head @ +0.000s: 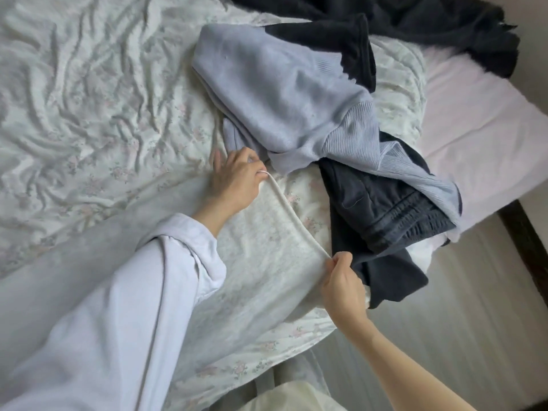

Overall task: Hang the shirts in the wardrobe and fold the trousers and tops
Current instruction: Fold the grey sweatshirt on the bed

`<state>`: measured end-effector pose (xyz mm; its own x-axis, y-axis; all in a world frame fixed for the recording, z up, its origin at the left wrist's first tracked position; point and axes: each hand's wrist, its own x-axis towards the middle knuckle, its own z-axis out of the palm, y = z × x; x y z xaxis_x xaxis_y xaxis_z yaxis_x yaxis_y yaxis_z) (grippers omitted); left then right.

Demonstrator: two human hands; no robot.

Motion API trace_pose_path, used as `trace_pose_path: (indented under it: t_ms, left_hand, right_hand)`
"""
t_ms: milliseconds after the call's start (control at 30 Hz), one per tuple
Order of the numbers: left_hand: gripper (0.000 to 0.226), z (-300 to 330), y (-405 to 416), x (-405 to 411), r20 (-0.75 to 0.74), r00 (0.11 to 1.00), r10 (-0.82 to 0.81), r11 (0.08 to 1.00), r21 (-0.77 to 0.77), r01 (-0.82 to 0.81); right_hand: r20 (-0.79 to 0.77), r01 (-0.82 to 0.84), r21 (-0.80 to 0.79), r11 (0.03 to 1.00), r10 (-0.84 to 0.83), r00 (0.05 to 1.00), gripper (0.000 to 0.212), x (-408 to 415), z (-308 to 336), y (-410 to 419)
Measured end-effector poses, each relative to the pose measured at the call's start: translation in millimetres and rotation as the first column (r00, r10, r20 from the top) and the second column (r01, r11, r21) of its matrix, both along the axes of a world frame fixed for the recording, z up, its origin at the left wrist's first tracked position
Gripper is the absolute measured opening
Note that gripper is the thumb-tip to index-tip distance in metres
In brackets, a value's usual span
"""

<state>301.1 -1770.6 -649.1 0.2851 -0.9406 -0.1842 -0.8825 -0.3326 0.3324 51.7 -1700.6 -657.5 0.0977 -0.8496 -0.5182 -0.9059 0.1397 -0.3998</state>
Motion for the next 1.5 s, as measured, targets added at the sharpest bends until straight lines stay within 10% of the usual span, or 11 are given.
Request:
trace_pose_path:
  t_ms: [167, 333, 567, 800, 1100, 1267, 1400, 1500]
  left_hand:
    - [0.031, -7, 13, 2, -0.072, 0.98, 0.185, 0.982, -0.018, -0.187]
    - [0.036, -3, 54, 42, -0.093, 0.934, 0.344, 0.938, -0.012, -0.347]
    - [0.042, -13, 113, 70, 0.09, 0.923, 0.374, 0.918, 0.107, -0.382]
    - [0.047, -24, 155, 107, 0.159, 0.875, 0.456, 0.844, 0.235, -0.483]
    - [0.018, -24, 140, 111, 0.081, 0.78, 0.62, 0.779, 0.051, -0.625]
    - [0.037, -15, 146, 98, 0.072, 0.78, 0.622, 0.779, 0.047, -0.626]
    - [0.051, -8, 176, 67, 0.084, 0.845, 0.527, 0.846, 0.046, -0.532]
    - [0.051, -17, 202, 65, 0.145, 0.851, 0.505, 0.83, 0.19, -0.525]
  right_hand:
    - [-0.144, -0.036, 0.048, 0.998, 0.042, 0.989, 0.016, 11, 7, 4]
    - [0.066, -0.276, -0.521, 0.808, 0.361, 0.93, 0.034, 73, 24, -20]
    - [-0.126, -0.856, -0.193, 0.48, 0.853, 0.506, 0.052, 168, -12, -72]
    - [0.204, -0.253, -0.156, 0.955, 0.282, 0.937, 0.034, 185, -22, -112]
    - [0.139, 0.017, -0.217, 0.976, 0.014, 0.99, 0.011, 179, 3, -139]
    - [0.15, -0.112, -0.364, 0.925, 0.177, 0.973, 0.022, 174, 19, -121]
    - [0.047, -0.526, -0.631, 0.569, 0.706, 0.707, 0.044, 184, 27, -56]
    - [-0.085, -0.914, -0.321, 0.249, 0.954, 0.289, 0.052, 191, 4, 4]
